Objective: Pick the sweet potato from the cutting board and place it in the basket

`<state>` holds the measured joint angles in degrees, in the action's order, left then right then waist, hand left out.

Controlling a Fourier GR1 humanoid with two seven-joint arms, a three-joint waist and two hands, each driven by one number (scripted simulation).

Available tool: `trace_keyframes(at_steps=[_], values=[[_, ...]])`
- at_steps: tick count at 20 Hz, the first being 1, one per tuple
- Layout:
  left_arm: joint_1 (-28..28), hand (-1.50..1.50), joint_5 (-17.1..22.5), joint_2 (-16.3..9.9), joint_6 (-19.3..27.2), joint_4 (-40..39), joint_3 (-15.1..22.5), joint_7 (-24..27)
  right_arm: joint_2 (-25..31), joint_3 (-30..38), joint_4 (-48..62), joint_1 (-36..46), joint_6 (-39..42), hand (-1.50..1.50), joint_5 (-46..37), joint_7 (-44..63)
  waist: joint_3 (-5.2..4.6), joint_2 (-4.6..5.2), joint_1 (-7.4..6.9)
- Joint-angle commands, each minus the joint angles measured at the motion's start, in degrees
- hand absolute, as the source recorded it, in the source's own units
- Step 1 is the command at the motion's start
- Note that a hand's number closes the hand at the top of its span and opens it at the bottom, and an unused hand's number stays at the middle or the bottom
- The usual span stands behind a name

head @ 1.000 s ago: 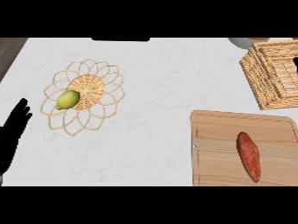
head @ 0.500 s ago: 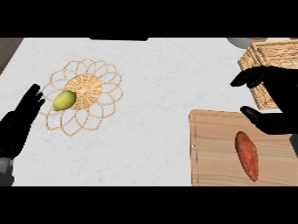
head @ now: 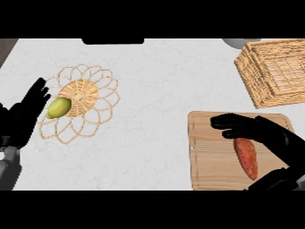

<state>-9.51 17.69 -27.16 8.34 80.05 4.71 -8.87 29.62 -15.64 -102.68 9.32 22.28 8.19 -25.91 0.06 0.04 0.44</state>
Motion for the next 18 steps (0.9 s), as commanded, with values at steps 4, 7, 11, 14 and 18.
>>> trace_keyframes(at_steps=[4, 7, 11, 14, 18], values=[[-1.21, 0.00, -0.92, 0.65, 0.31, -0.60, 0.25, -1.21, 12.54, 3.43, -5.09, 5.10, 3.23, -1.50, -5.53, 16.72, -0.20, -0.24, -0.11], [-1.48, 0.00, -0.27, 0.20, -0.17, -1.78, -0.96, -0.51, 21.73, 9.71, -7.09, 8.39, 3.95, -1.50, -9.85, 21.95, -0.36, -0.64, 1.31], [-1.72, 0.00, -0.95, 0.92, -1.36, -1.60, -0.12, 0.25, 25.01, 14.34, -4.26, 14.86, 7.58, -1.50, -5.11, 32.73, -0.22, -0.15, -0.30], [-1.84, 0.00, -1.10, 1.94, -0.59, -0.41, 0.08, -1.44, 29.16, 14.61, 2.88, 20.39, 16.64, -1.50, -1.85, 32.88, -0.16, 0.04, -1.20], [-1.80, 0.00, -2.21, 1.90, -0.28, 0.02, -0.11, -1.48, 31.31, 10.57, 4.83, 22.34, 26.61, -1.50, 1.16, 33.76, -0.13, 0.01, -1.42]])
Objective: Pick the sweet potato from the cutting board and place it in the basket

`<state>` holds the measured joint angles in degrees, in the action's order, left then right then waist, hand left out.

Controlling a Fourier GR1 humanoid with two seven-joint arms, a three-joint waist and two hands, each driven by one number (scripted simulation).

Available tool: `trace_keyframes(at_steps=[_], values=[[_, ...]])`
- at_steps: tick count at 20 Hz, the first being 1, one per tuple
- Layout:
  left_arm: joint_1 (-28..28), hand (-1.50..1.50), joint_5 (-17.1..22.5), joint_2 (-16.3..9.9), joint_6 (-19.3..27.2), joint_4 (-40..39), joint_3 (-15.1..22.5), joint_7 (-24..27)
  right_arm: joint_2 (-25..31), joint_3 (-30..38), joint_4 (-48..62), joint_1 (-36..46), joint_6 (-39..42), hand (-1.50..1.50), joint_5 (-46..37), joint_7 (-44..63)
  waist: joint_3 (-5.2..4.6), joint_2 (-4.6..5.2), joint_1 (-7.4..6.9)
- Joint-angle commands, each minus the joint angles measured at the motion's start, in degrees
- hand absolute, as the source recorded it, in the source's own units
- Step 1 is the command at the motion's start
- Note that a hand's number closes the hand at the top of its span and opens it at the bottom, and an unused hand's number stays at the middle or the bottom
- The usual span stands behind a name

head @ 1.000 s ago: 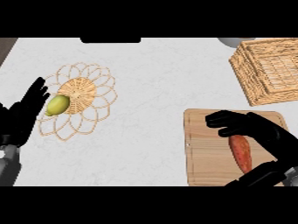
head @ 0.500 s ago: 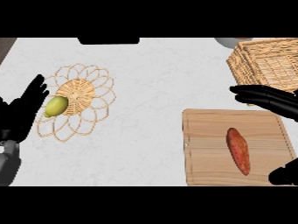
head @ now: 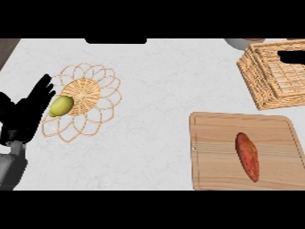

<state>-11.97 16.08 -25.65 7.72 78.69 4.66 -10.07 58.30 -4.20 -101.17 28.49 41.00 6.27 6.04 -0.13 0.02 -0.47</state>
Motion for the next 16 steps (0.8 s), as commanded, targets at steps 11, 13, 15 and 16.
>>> trace_keyframes(at_steps=[11, 13, 15, 16], values=[[-3.08, 0.00, -1.33, 1.70, -1.87, -2.11, -2.51, -1.78, 1.30, 8.76, 14.76, -3.84, 16.96, -1.50, -1.75, -18.14, 0.16, 0.10, 0.49], [-0.50, 0.00, 0.16, -0.40, -3.46, -0.13, -4.38, -1.62, -0.38, 10.90, 14.87, -8.81, 13.23, -1.50, -5.03, -23.64, 0.23, 0.02, 0.65], [-0.12, 0.00, 0.06, -1.00, -4.80, -0.18, -4.72, -1.78, -1.14, 11.94, 14.38, -10.95, 13.25, -1.50, -4.98, -25.13, 0.20, -0.05, 0.69], [-0.52, 0.00, -2.20, 1.64, -1.52, 0.13, -3.03, -1.57, -3.17, 10.95, 12.17, -14.21, 10.87, -1.50, -7.55, -26.46, 0.22, -0.06, 0.97]])
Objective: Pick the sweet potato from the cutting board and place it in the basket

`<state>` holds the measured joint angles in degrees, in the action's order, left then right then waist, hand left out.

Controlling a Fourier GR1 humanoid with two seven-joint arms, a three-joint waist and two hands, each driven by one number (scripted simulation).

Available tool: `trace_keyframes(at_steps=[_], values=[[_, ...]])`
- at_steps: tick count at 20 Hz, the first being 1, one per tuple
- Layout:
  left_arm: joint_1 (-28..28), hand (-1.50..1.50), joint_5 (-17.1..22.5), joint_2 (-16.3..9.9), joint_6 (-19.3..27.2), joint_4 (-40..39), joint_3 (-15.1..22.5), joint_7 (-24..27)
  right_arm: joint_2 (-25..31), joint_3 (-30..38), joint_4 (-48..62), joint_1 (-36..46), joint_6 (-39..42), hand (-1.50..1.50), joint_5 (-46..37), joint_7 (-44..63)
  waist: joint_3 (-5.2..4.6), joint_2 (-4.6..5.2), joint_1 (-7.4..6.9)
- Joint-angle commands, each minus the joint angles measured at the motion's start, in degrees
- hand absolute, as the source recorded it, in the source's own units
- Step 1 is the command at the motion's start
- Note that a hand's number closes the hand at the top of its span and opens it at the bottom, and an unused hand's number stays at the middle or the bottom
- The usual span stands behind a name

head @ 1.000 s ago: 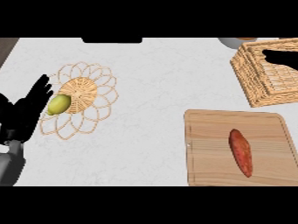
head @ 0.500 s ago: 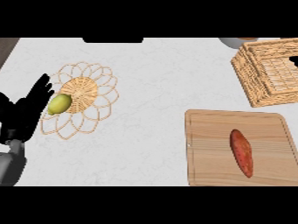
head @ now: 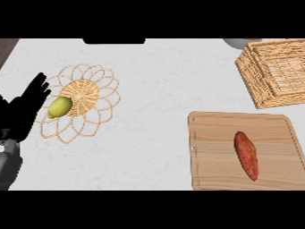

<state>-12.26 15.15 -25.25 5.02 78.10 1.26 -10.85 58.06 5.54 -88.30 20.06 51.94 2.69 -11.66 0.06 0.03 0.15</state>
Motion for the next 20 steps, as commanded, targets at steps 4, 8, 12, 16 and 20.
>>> trace_keyframes(at_steps=[4, 8, 12, 16, 20], values=[[0.24, 0.00, -1.56, 1.53, -0.87, -2.04, -0.42, 2.13, -6.27, -1.19, 2.50, -8.98, -5.29, -1.50, -12.54, -16.96, 0.06, 0.18, -0.16], [-0.48, 0.00, -1.23, 1.65, -0.11, 2.14, -0.86, -3.19, -8.72, -2.89, 4.67, -10.55, -10.26, -1.50, -16.08, -21.55, 0.02, 0.01, -0.42], [2.63, 0.00, -3.32, 3.42, -0.44, 2.17, -0.45, 0.96, -13.87, -5.20, 5.94, -11.55, -15.56, -1.50, -18.28, -21.95, -0.02, 0.01, -0.42], [1.94, 0.00, -1.52, 1.75, -3.30, 1.90, -2.43, -0.51, -20.15, -9.10, 7.33, -10.65, -16.89, -1.50, -17.54, -19.32, -0.04, 0.03, -0.67], [1.59, 0.00, -4.69, 4.19, -1.45, 3.37, -2.19, -1.77, -24.85, -10.90, 9.52, -7.20, -19.46, -1.50, -23.33, -15.56, -0.06, -0.03, -0.44]])
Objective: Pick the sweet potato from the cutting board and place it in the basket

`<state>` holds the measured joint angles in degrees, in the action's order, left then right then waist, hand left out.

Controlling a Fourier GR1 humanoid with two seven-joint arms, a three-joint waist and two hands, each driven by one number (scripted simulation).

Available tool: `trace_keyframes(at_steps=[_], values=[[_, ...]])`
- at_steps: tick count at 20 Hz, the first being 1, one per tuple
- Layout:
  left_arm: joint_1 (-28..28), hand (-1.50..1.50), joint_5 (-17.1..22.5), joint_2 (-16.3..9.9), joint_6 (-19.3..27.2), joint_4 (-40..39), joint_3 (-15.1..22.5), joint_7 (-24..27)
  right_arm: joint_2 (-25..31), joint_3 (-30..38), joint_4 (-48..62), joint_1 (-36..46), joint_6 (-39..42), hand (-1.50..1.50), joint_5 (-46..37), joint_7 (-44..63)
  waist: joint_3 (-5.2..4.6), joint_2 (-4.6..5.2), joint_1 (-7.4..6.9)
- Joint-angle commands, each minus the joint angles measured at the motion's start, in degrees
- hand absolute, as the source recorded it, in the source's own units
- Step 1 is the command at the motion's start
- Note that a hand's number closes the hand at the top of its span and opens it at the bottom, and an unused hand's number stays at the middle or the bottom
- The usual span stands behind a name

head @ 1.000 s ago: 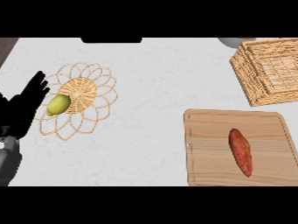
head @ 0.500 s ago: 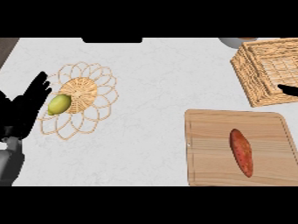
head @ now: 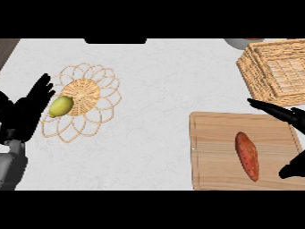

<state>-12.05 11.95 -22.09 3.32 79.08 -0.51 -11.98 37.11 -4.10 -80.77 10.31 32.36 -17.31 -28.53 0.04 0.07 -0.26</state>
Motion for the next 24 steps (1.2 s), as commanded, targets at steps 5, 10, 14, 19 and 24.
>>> trace_keyframes(at_steps=[5, 10, 14, 19, 24], values=[[1.28, 0.00, -1.47, 0.80, -1.95, 0.40, -2.30, 0.62, -3.84, -4.47, 9.27, 3.27, -2.47, -1.50, -11.68, -4.84, -0.03, -0.02, -0.03], [-2.09, 0.00, -3.27, 2.04, -1.46, -2.63, -3.42, -0.39, -4.38, -4.90, 11.34, 5.43, -1.52, -1.50, -15.67, -4.82, -0.04, -0.04, 0.25], [0.86, 0.00, -4.53, 3.66, -2.27, 1.23, -2.98, -0.61, -3.57, -2.78, 16.26, 3.88, -4.22, -1.50, -18.14, -12.35, -0.03, -0.06, 0.14], [0.64, 0.00, -4.51, 3.60, -3.29, 1.57, -4.11, -1.21, -2.60, -2.71, 16.39, 2.94, -2.52, -1.50, -17.49, -15.07, -0.03, -0.07, 0.19], [-0.39, 0.00, -4.66, 3.91, -5.26, -4.54, -4.86, 2.31, -4.00, -4.89, 16.05, 3.68, -1.84, -1.50, -16.10, -15.70, -0.04, 0.00, 0.29]])
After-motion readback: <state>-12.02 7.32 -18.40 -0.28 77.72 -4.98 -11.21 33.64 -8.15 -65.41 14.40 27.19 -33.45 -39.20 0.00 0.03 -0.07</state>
